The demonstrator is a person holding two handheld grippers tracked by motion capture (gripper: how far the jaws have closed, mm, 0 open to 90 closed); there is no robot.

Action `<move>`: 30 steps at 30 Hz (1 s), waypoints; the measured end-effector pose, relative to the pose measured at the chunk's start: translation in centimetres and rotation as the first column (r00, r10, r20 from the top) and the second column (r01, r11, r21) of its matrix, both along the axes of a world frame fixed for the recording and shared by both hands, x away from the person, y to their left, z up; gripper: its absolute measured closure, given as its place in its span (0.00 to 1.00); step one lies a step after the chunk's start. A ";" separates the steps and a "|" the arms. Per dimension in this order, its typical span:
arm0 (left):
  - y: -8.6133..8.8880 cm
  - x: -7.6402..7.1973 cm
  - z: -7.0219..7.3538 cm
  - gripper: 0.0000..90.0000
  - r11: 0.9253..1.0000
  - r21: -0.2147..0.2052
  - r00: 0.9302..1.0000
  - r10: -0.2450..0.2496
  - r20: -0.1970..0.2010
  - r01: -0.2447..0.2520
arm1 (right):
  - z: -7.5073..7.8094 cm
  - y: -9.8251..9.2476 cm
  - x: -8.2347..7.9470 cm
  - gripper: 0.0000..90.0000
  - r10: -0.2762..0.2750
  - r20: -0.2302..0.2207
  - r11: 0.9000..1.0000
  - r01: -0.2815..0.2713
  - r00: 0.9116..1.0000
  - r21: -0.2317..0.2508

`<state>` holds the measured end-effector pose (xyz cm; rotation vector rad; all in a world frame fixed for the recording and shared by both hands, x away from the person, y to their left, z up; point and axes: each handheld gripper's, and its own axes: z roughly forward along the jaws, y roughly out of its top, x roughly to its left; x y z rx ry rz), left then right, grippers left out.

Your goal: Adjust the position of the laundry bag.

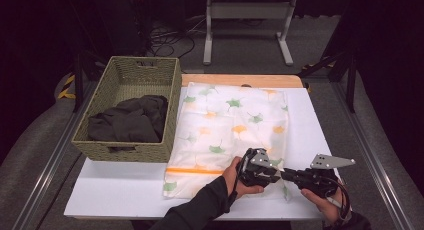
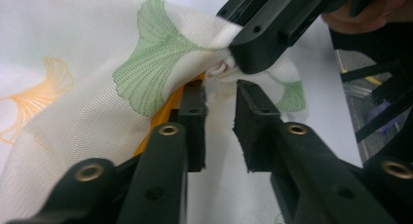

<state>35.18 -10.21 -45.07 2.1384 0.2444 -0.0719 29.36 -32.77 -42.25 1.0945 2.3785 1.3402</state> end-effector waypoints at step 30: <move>0.5 0.2 0.1 1.00 0.998 -0.032 0.997 0.052 -0.048 -0.054 | 0.0 0.8 -0.5 0.90 0.043 0.074 0.996 -0.037 0.996 -0.076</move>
